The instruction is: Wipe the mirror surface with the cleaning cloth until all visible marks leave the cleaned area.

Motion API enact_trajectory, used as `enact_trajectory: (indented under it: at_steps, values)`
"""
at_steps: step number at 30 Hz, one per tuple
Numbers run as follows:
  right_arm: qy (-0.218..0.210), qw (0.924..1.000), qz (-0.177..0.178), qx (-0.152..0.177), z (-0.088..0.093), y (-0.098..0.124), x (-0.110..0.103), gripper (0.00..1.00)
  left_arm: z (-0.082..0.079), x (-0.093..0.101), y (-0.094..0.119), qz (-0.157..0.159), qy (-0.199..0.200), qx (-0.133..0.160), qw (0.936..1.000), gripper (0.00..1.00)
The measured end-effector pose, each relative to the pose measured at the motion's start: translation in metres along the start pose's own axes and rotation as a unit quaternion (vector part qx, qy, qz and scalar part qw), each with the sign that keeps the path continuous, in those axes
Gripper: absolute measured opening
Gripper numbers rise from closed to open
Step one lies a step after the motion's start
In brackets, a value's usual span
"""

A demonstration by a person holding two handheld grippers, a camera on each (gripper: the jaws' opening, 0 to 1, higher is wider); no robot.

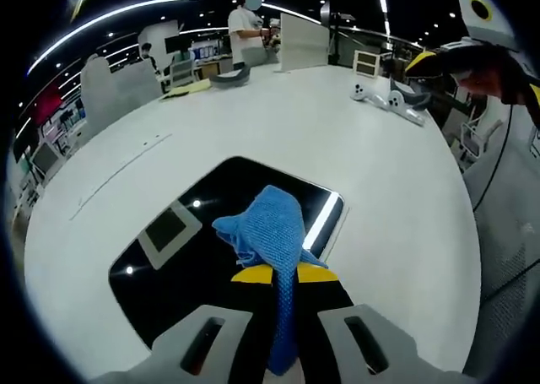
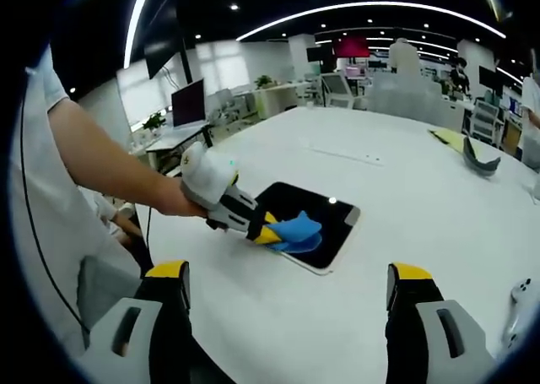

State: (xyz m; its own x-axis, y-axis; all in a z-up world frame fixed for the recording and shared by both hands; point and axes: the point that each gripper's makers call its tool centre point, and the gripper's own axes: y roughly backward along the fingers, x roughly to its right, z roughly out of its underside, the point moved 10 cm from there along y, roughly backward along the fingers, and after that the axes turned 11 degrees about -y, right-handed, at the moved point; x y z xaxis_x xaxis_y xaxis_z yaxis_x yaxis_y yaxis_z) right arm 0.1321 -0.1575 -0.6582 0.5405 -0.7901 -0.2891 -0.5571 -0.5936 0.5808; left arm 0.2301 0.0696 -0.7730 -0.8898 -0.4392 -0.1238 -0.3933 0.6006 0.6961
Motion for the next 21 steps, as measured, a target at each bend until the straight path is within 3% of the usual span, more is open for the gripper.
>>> enact_trajectory:
  at_steps: [15, 21]
  values:
    - [-0.002, 1.0, 0.001, 0.001, -0.0009, 0.0001, -0.0018, 0.97, 0.0046, -0.0074, 0.0063, 0.027, -0.019, -0.014, 0.9994, 0.04]
    - [0.0, 1.0, 0.0, 0.0, -0.0019, -0.0014, -0.0024, 0.97, 0.006, -0.0089, 0.0086, 0.024, -0.023, -0.017, 0.9993, 0.04]
